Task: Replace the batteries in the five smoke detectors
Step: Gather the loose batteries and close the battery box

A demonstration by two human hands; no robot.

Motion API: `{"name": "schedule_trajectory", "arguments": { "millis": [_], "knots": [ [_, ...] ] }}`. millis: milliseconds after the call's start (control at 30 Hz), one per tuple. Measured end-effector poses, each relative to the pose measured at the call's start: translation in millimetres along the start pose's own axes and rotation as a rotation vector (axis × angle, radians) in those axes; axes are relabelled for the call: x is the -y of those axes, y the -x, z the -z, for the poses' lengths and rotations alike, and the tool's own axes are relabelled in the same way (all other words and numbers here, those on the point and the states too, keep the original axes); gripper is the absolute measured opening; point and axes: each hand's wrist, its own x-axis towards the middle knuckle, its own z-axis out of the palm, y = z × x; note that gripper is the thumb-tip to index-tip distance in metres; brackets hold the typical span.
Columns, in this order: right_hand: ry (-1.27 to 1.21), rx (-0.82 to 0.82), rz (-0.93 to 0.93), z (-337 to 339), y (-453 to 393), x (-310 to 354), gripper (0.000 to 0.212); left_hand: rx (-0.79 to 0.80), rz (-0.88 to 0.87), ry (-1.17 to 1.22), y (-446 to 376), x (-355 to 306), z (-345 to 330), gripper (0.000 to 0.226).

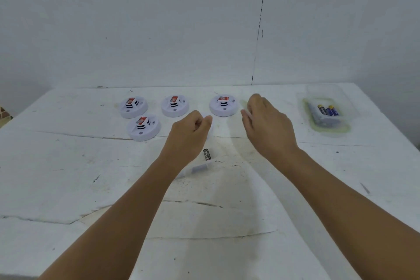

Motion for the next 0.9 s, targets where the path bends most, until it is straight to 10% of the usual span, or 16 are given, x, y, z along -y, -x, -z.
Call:
{"name": "schedule_trajectory", "arguments": {
  "millis": [433, 900],
  "knots": [
    [-1.316, -0.208, -0.758, 29.6, -24.0, -6.8, 0.025, 0.044, 0.175, 0.137, -7.6, -9.0, -4.4, 0.038],
    [-1.195, 0.305, -0.730, -30.7, 5.8, 28.1, 0.032, -0.154, 0.259, 0.251, 23.6, 52.5, 57.2, 0.028]
  ]
}}
